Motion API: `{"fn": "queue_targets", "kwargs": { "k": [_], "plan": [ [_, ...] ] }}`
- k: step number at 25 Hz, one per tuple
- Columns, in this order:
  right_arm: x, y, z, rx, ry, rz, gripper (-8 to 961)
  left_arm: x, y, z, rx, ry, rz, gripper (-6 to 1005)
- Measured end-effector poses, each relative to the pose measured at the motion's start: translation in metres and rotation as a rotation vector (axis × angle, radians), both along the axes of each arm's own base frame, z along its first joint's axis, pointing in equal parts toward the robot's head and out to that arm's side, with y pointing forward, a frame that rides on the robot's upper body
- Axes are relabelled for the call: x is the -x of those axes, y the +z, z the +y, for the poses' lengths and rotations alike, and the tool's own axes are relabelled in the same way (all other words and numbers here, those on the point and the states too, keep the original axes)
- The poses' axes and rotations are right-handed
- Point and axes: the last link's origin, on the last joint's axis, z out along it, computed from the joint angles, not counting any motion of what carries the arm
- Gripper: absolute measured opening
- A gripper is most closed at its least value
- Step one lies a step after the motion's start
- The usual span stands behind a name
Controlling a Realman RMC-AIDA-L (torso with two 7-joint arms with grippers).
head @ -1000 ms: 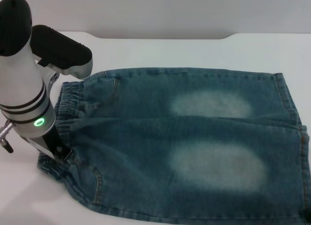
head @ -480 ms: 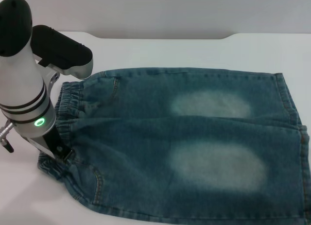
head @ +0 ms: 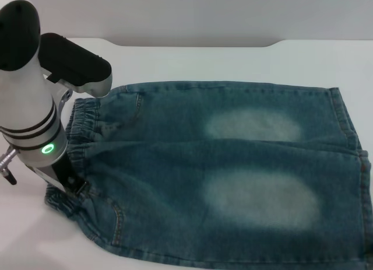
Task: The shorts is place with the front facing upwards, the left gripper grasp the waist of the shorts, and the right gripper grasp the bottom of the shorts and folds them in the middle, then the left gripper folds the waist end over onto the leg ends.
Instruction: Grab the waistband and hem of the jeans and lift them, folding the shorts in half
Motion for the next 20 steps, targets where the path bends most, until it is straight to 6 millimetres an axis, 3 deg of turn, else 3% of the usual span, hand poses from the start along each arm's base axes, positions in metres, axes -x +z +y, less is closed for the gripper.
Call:
{"fn": "queue_targets", "kwargs": {
  "k": [6,17,20],
  "plan": [
    [0.004,-0.002,0.003,0.002,0.015,0.017,29,-0.001,0.0,0.0,0.0,-0.005,0.001,40],
    [0.004,-0.002,0.004,0.018,0.021,0.002,230,-0.01,0.001,0.004,-0.007,-0.026,0.001,39],
    [0.002,-0.001,0.003,0.022,0.018,-0.01,377,-0.011,0.0,0.005,-0.007,-0.028,0.002,38]
  ]
}}
